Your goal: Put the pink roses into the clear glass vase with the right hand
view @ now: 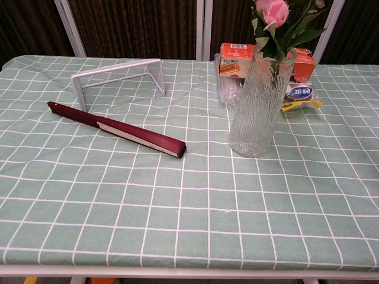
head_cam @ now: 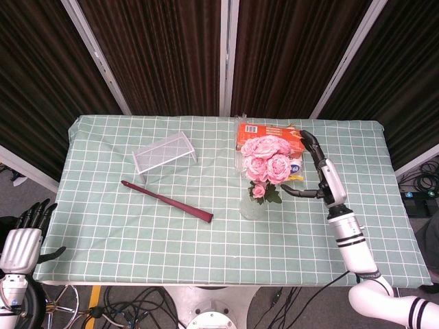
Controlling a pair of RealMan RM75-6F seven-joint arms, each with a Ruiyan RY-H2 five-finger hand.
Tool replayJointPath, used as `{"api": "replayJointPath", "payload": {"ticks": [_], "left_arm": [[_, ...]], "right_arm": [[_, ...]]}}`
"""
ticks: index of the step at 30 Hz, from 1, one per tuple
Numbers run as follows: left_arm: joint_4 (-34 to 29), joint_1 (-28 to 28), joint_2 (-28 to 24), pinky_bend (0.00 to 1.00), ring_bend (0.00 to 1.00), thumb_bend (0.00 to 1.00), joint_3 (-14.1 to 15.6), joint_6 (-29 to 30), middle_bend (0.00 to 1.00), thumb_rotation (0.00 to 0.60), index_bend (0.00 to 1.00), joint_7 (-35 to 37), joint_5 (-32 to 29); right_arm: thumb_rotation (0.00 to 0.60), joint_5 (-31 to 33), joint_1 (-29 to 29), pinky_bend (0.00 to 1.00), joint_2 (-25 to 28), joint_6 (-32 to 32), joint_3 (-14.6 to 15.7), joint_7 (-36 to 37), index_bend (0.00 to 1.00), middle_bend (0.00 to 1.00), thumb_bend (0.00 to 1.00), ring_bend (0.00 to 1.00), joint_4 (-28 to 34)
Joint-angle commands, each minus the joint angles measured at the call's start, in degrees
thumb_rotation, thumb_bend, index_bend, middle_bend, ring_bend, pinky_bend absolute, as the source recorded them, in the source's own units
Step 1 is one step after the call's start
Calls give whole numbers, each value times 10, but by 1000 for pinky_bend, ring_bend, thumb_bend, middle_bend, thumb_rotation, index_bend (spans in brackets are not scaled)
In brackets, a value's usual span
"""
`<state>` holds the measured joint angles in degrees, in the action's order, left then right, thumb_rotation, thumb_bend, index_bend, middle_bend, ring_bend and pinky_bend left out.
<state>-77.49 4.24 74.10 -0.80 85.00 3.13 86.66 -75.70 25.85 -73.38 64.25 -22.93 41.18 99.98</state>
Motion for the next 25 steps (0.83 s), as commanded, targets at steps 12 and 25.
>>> {"api": "replayJointPath", "payload": {"ticks": [12,25], "left_arm": [[-17,1,-4,131,0,0,-1,26,0,600,87,-11,24],[-24,-1,-6,131,0,0,1,38,0,600,87,-14,35]], "right_arm": [[600,-121,-160,0,52,190,161,-330,0,0,0,0,-192],[600,-122,-226,0,-20,245,206,-399,0,0,0,0,-314]]}}
